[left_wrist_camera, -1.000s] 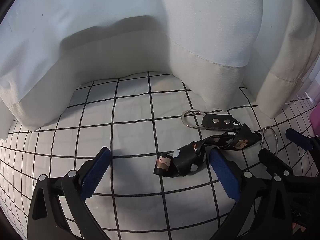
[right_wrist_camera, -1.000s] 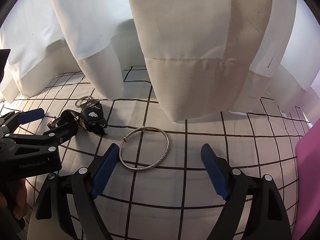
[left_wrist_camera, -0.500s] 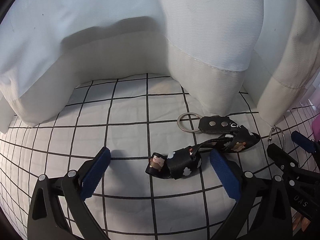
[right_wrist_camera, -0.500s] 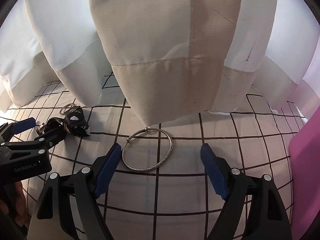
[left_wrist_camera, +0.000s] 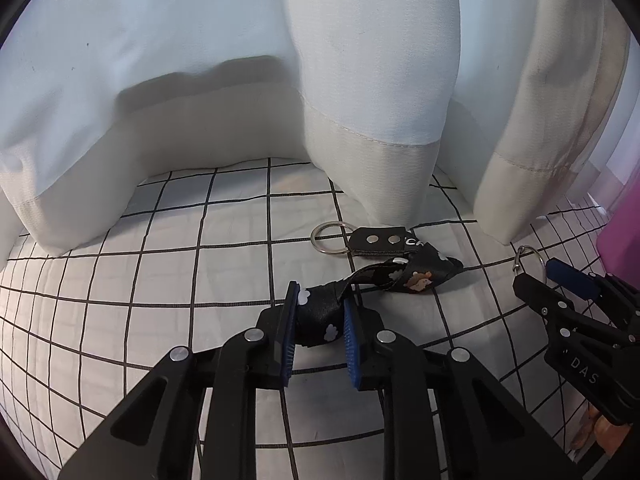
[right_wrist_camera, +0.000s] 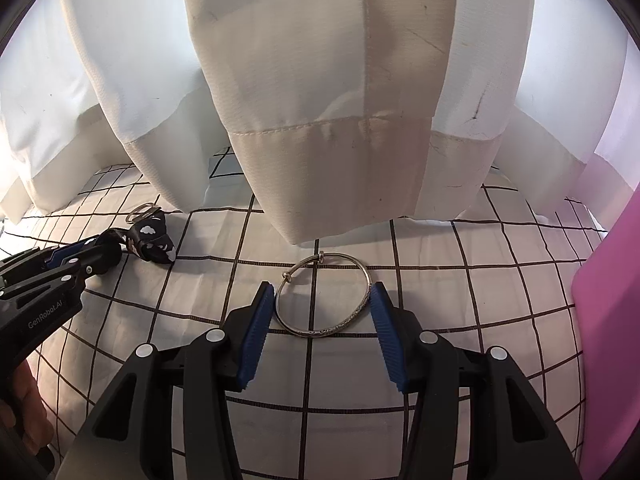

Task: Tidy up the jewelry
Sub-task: 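Grasp the black hair clips with the left tool while the right tool grasps the silver bangle, then lift the hair clips and bangle with both tools and carry them over the pink basin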

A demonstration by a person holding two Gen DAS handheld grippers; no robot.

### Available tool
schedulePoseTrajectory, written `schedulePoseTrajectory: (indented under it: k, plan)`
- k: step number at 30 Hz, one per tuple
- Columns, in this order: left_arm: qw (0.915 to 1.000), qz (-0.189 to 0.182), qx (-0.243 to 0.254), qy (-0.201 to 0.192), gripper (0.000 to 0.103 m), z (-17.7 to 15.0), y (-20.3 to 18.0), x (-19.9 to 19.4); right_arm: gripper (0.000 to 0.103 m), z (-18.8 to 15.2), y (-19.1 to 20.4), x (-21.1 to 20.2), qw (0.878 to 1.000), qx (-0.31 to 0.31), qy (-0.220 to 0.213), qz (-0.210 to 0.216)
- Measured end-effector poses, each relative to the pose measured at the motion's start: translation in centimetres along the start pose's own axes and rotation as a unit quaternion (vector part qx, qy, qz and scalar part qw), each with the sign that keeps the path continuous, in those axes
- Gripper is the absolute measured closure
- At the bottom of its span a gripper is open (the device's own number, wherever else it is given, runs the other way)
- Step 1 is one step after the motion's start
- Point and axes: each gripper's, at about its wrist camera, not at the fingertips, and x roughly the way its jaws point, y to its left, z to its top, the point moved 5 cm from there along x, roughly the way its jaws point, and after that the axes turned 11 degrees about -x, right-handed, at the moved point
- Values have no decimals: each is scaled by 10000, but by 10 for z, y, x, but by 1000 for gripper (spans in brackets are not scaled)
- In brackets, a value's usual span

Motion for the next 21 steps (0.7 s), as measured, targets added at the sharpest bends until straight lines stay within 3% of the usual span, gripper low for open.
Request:
schedulePoseTrajectory:
  k: [13, 17, 21]
  plan:
    - [9989, -304, -320, -151, 84, -15, 2, -50, 55, -9, -12, -23, 9998, 79, -69, 186]
    - [9987, -364, -317, -140, 84, 5, 22, -61, 55, -2, -11, -40, 9998, 8, -90, 161]
    - [9989, -364, -260, -142, 84, 7, 18, -78, 55, 0, -8, -62, 9997, 24, -128, 225]
